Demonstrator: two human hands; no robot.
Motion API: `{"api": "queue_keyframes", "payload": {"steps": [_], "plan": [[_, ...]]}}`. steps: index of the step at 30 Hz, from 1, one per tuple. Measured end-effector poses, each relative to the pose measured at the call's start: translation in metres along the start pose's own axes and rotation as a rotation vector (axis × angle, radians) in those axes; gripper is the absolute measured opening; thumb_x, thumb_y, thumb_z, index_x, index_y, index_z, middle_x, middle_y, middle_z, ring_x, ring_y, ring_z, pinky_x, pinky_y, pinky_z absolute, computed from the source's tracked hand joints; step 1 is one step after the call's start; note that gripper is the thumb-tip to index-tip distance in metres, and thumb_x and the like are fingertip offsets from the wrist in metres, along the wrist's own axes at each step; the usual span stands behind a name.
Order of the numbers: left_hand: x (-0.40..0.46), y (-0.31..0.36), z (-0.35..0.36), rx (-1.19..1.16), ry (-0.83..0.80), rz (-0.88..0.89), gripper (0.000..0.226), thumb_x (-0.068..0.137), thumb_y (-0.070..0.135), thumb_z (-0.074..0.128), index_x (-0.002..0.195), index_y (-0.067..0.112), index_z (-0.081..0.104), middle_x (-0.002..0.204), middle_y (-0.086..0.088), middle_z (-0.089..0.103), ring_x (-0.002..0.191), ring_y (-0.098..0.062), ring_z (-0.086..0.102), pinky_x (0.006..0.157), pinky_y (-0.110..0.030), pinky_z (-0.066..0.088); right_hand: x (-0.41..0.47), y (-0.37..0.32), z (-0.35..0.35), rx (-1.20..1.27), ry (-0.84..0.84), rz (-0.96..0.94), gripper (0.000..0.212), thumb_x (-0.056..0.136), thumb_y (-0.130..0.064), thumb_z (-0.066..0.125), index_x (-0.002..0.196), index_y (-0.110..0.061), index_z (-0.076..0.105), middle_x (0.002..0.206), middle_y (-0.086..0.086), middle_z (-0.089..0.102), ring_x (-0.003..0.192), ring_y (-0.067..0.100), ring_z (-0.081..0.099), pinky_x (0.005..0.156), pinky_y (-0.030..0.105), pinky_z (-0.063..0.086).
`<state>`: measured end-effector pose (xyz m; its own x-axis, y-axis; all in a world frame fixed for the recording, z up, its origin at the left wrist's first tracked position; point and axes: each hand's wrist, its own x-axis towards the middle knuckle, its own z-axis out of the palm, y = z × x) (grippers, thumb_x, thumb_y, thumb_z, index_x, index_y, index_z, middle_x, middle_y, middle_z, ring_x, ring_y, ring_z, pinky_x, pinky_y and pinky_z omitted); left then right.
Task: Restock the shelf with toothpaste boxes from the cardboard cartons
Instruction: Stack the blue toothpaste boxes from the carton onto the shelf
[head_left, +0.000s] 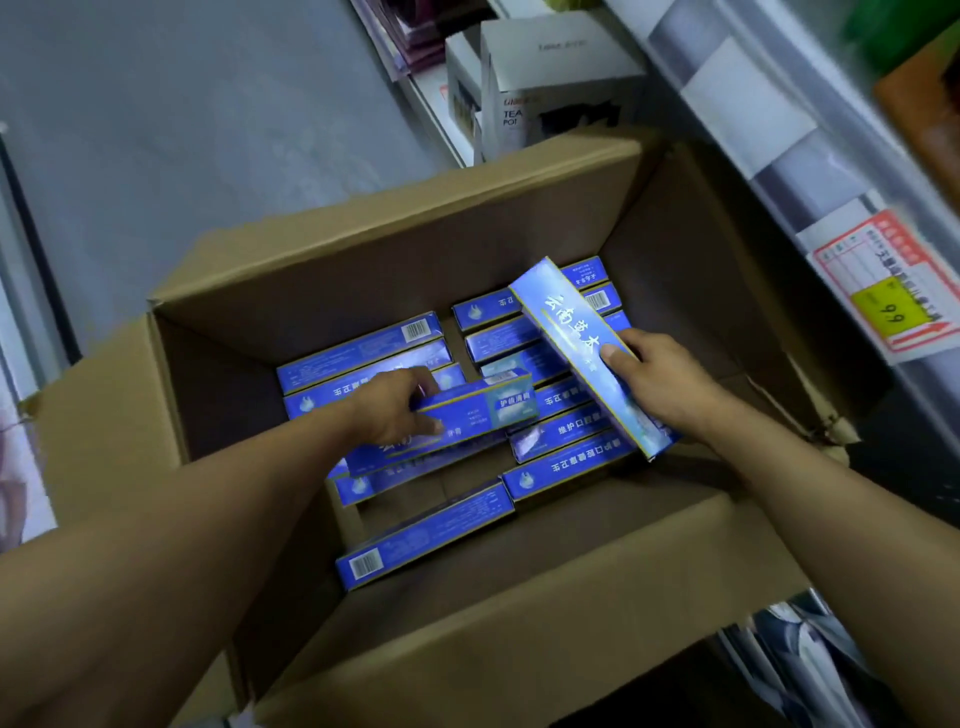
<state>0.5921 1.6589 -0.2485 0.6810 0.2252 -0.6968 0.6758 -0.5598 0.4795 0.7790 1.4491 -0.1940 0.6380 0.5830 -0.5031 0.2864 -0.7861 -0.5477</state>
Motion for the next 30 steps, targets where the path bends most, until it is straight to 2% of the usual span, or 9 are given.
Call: {"api": "queue_keyframes", "payload": {"steps": [5, 10, 12, 14, 16, 20, 22, 25, 30], "plan": [[-0.035, 0.02, -0.042, -0.11, 0.096, 0.098, 0.028, 0.09, 0.027, 0.061, 0.113, 0.013, 0.059, 0.089, -0.01, 0.058, 0.066, -0.013, 0.047, 0.059, -0.02, 0.037, -0.032, -0.032, -0.021, -0.013, 0.059, -0.042, 0.027, 0.098, -0.024, 0.044, 0.11, -0.007, 0.062, 0.095, 0.008, 0.061, 0.086, 0.014, 0.049, 0.064, 0.024, 0.028], [-0.086, 0.048, -0.088, -0.064, 0.149, 0.218, 0.024, 0.095, 0.025, 0.053, 0.111, 0.01, 0.061, 0.095, -0.007, 0.062, 0.084, -0.017, 0.053, 0.073, -0.025, 0.039, -0.087, -0.077, -0.048, 0.034, 0.151, -0.034, 0.027, 0.098, -0.026, 0.044, 0.111, -0.011, 0.063, 0.109, 0.01, 0.065, 0.098, 0.023, 0.059, 0.079, 0.029, 0.039], [-0.109, 0.061, -0.107, -0.06, 0.166, 0.276, 0.02, 0.095, 0.021, 0.053, 0.11, 0.009, 0.061, 0.096, -0.005, 0.062, 0.085, -0.016, 0.053, 0.069, -0.021, 0.04, -0.115, -0.095, -0.062, 0.041, 0.203, -0.044, 0.023, 0.098, -0.027, 0.044, 0.106, -0.016, 0.063, 0.103, 0.005, 0.065, 0.094, 0.02, 0.057, 0.077, 0.027, 0.038], [-0.133, 0.073, -0.125, -0.047, 0.169, 0.324, 0.021, 0.095, 0.021, 0.054, 0.109, 0.008, 0.062, 0.1, -0.008, 0.065, 0.085, -0.014, 0.053, 0.069, -0.018, 0.041, -0.145, -0.112, -0.076, 0.032, 0.267, -0.062, 0.016, 0.098, -0.026, 0.045, 0.09, -0.023, 0.058, 0.093, 0.003, 0.06, 0.086, 0.017, 0.053, 0.069, 0.025, 0.033], [-0.157, 0.088, -0.141, -0.055, 0.168, 0.375, 0.027, 0.092, 0.027, 0.059, 0.108, 0.006, 0.062, 0.098, -0.011, 0.064, 0.083, -0.015, 0.052, 0.073, -0.025, 0.043, -0.176, -0.128, -0.091, 0.015, 0.335, -0.071, 0.023, 0.098, -0.024, 0.044, 0.076, -0.023, 0.051, 0.088, 0.001, 0.057, 0.083, 0.017, 0.05, 0.065, 0.026, 0.028], [-0.203, 0.125, -0.168, -0.001, 0.204, 0.453, 0.015, 0.093, 0.023, 0.057, 0.104, 0.013, 0.061, 0.093, -0.011, 0.063, 0.076, -0.017, 0.052, 0.061, -0.018, 0.039, -0.236, -0.152, -0.121, -0.021, 0.456, -0.073, 0.025, 0.098, -0.023, 0.044, 0.098, -0.005, 0.062, 0.094, 0.006, 0.059, 0.087, 0.017, 0.051, 0.07, 0.029, 0.031], [-0.223, 0.145, -0.178, 0.009, 0.204, 0.51, 0.013, 0.093, 0.023, 0.057, 0.102, 0.015, 0.06, 0.099, -0.014, 0.065, 0.078, -0.017, 0.053, 0.066, -0.025, 0.04, -0.267, -0.16, -0.137, -0.026, 0.508, -0.054, 0.022, 0.098, -0.024, 0.045, 0.094, -0.009, 0.061, 0.09, 0.004, 0.06, 0.084, 0.016, 0.051, 0.066, 0.027, 0.03], [-0.255, 0.178, -0.191, 0.073, 0.193, 0.605, 0.008, 0.093, 0.024, 0.057, 0.096, 0.018, 0.059, 0.09, -0.01, 0.064, 0.075, -0.015, 0.051, 0.066, -0.025, 0.038, -0.312, -0.168, -0.161, -0.079, 0.588, -0.038, 0.02, 0.098, -0.024, 0.044, 0.082, -0.021, 0.055, 0.084, 0.002, 0.057, 0.079, 0.018, 0.051, 0.063, 0.027, 0.027], [-0.298, 0.236, -0.201, 0.185, 0.189, 0.732, 0.016, 0.092, 0.027, 0.057, 0.105, 0.018, 0.06, 0.094, -0.007, 0.065, 0.08, -0.016, 0.055, 0.076, -0.029, 0.042, -0.379, -0.167, -0.199, -0.157, 0.685, 0.034, 0.025, 0.099, -0.027, 0.042, 0.089, -0.011, 0.059, 0.087, 0.004, 0.06, 0.083, 0.022, 0.054, 0.071, 0.033, 0.035]]}}
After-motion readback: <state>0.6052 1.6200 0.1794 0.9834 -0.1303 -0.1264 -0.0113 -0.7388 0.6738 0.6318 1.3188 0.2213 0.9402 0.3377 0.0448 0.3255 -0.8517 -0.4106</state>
